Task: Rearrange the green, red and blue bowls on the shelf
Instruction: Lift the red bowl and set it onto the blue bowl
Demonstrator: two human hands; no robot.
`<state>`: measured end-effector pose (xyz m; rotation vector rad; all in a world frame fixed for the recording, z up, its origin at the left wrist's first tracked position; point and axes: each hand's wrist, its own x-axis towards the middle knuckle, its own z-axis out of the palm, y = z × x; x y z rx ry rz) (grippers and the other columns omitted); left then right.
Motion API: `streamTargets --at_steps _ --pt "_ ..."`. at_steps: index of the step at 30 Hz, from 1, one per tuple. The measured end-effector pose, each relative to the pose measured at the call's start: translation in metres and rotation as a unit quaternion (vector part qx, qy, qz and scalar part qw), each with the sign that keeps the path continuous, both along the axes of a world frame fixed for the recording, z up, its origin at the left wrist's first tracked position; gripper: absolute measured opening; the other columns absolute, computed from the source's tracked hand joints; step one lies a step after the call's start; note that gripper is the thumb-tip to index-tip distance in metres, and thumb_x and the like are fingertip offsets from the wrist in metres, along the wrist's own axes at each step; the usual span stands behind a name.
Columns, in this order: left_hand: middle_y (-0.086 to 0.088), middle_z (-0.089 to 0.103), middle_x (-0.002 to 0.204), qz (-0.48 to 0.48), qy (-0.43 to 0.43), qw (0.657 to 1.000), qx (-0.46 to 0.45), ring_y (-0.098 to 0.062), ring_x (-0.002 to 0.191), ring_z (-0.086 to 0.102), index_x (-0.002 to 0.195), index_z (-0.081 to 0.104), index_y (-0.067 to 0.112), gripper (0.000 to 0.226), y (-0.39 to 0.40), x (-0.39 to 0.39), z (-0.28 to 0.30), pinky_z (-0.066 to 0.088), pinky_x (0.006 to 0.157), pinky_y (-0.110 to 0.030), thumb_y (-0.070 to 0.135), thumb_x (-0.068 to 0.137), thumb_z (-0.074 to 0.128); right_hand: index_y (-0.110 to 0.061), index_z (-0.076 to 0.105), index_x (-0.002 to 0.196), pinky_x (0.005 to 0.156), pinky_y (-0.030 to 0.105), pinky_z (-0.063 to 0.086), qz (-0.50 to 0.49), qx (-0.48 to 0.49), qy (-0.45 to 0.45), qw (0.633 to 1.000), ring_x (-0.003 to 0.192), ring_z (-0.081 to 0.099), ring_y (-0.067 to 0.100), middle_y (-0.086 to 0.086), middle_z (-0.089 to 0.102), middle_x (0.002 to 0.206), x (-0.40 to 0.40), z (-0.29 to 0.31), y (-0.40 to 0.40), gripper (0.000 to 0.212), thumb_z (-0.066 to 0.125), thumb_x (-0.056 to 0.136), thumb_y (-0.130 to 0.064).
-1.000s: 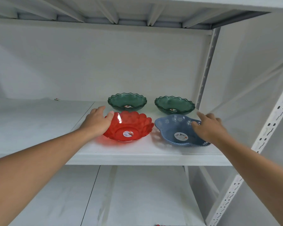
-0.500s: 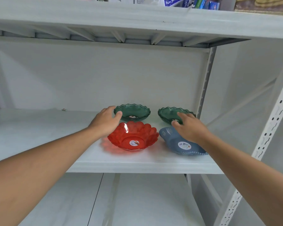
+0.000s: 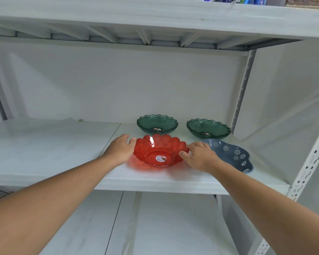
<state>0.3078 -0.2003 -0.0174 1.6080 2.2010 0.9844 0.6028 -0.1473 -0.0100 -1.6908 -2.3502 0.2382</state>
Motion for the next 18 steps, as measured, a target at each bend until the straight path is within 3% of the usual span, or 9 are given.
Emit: streamTargets --at_steps 2,4,7,9,12,15,18 --pt "-0.012 0.056 0.157 -0.002 -0.008 1.000 -0.015 -0.032 0.144 0.050 0.155 0.051 0.008 0.064 -0.001 -0.001 -0.006 0.040 0.112 -0.039 0.050 0.108 0.035 -0.028 0.060 0.139 0.116 0.051 0.030 0.003 0.006 -0.015 1.000 0.149 0.031 0.029 0.003 0.047 0.155 -0.001 -0.003 0.001 0.066 0.041 0.093 -0.072" --pt "-0.011 0.064 0.145 -0.003 -0.020 0.999 -0.029 -0.035 0.133 0.058 0.144 0.059 0.009 0.067 -0.002 -0.001 -0.012 0.047 0.104 -0.041 0.055 0.104 0.031 -0.027 0.060 0.137 0.118 0.051 0.029 0.008 0.010 -0.031 0.999 0.149 0.032 0.028 0.003 0.049 0.154 0.000 -0.004 0.003 0.077 0.039 0.088 -0.083" --pt "-0.009 0.072 0.109 -0.016 -0.034 0.999 -0.021 -0.035 0.109 0.066 0.112 0.068 0.009 0.054 -0.001 0.001 -0.019 0.053 0.091 -0.042 0.047 0.106 0.030 -0.031 0.057 0.139 0.121 0.052 0.028 0.038 -0.011 -0.043 0.998 0.149 0.034 0.029 0.005 0.051 0.150 0.004 -0.001 0.007 0.105 0.029 0.070 -0.104" --pt "-0.010 0.070 0.093 -0.018 -0.054 0.998 -0.008 -0.037 0.096 0.067 0.102 0.066 0.007 0.048 0.000 0.004 -0.021 0.054 0.084 -0.042 0.037 0.107 0.030 -0.031 0.050 0.147 0.124 0.053 0.022 0.071 -0.021 -0.069 0.995 0.152 0.028 0.030 0.005 0.046 0.155 0.007 0.002 0.011 0.124 0.025 0.056 -0.112" --pt "-0.012 0.068 0.094 -0.014 -0.075 0.997 -0.007 -0.035 0.088 0.066 0.098 0.064 0.006 0.040 0.004 0.005 -0.023 0.056 0.079 -0.040 0.026 0.108 0.030 -0.022 0.036 0.159 0.127 0.056 0.014 0.098 -0.026 -0.118 0.988 0.156 0.020 0.029 0.004 0.034 0.165 0.010 0.005 0.018 0.144 0.038 0.047 -0.113" --pt "-0.016 0.072 0.113 -0.017 -0.093 0.996 0.000 -0.033 0.092 0.070 0.119 0.068 0.008 0.043 0.009 0.004 -0.025 0.054 0.069 -0.032 0.022 0.106 0.029 -0.020 0.042 0.155 0.127 0.054 0.020 0.087 -0.026 -0.104 0.990 0.152 0.027 0.028 0.003 0.040 0.159 0.009 0.000 0.029 0.141 0.053 0.045 -0.109" --pt "-0.012 0.069 0.096 -0.006 -0.097 0.995 0.005 -0.031 0.082 0.065 0.093 0.065 0.009 0.035 0.013 0.006 -0.026 0.046 0.065 -0.031 0.013 0.104 0.031 -0.034 0.063 0.123 0.121 0.049 0.030 0.090 -0.009 -0.050 0.995 0.141 0.038 0.025 -0.002 0.054 0.134 0.007 -0.007 0.039 0.108 0.062 0.042 -0.106"
